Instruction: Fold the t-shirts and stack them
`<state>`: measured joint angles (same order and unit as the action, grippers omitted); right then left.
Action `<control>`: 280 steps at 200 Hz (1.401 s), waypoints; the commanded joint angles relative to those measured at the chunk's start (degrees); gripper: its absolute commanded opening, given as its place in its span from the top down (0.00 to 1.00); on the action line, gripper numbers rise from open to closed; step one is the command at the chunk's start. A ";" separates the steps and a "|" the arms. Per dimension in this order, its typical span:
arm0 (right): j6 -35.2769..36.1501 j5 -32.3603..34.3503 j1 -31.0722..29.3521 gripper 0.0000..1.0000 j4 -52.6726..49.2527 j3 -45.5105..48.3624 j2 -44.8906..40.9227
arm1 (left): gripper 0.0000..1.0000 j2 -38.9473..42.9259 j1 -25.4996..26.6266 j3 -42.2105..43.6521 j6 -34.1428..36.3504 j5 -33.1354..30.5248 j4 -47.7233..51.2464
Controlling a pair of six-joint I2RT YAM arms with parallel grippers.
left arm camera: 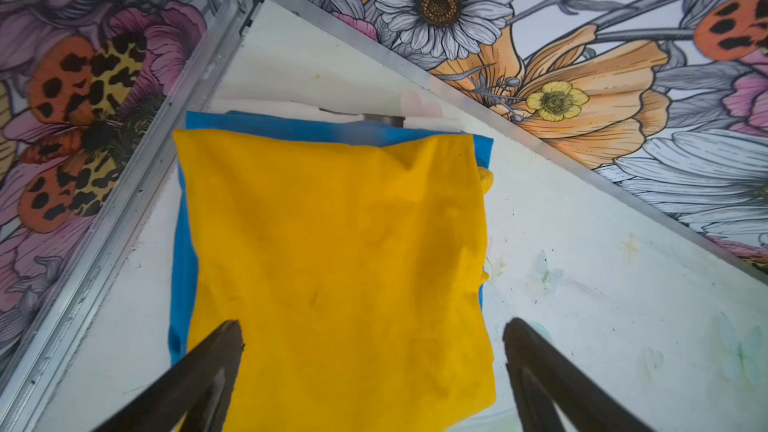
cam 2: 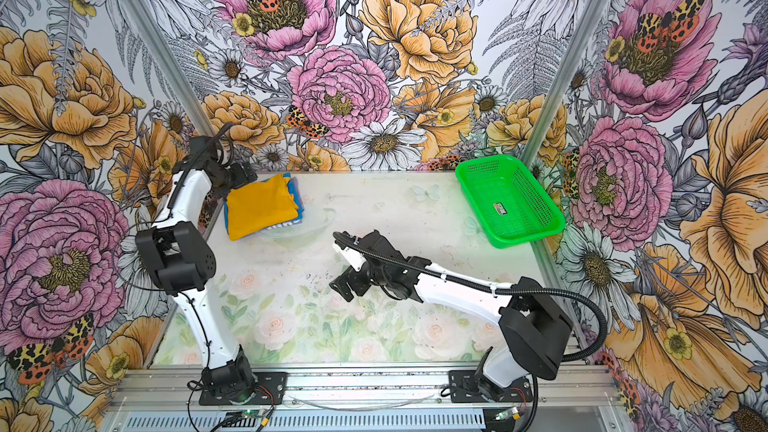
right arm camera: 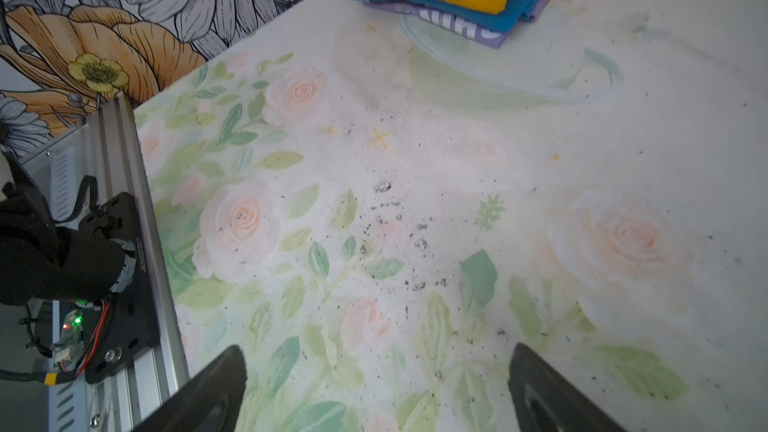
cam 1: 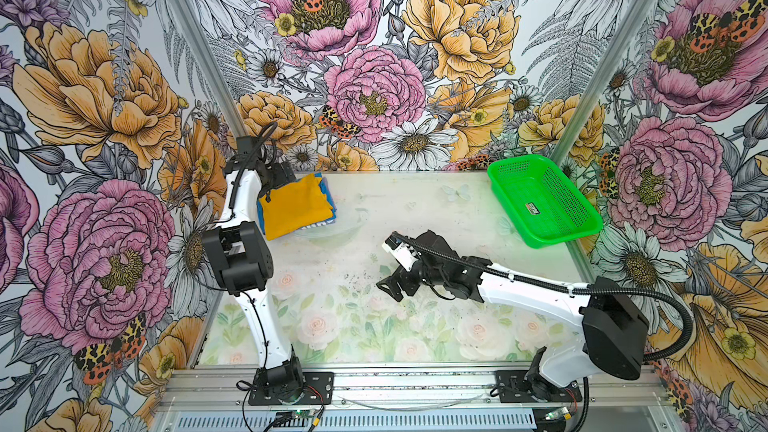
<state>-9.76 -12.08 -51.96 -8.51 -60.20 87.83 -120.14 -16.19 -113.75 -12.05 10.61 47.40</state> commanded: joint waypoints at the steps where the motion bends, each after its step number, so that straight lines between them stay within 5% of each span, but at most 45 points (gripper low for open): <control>1: 0.68 -0.55 -1.01 0.01 1.13 -4.90 1.53 | 0.01 -1.66 -3.21 3.57 -0.45 7.46 -5.60; 42: 0.93 -1.71 -2.42 0.01 2.18 -5.06 1.21 | 0.14 -6.75 -7.83 4.88 -0.81 14.76 -13.63; 114: 0.28 -0.25 -3.06 0.01 2.71 -1.42 -0.63 | 0.25 -13.75 -8.77 4.02 0.85 17.01 -21.57; 194: -0.26 -0.32 -3.07 0.01 2.71 -1.77 0.79 | 0.85 -14.42 -8.97 1.51 0.67 18.46 -22.43; 236: -0.52 -0.23 -3.12 0.00 2.66 -1.53 0.87 | 1.00 -16.15 -9.04 -2.87 0.77 19.46 -21.00; 262: -0.77 -0.23 -3.14 0.00 2.62 -1.54 1.31 | 0.97 -17.71 -9.05 -5.89 0.26 20.31 -20.52; 280: -1.05 -0.57 -3.14 0.00 2.57 -1.66 1.71 | 0.57 -18.88 -9.16 -7.90 -0.10 20.23 -19.08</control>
<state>-9.65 -12.71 -54.94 -6.96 -61.54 88.75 -137.56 -24.84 -118.19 -11.73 29.71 28.21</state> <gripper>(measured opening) 0.995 0.202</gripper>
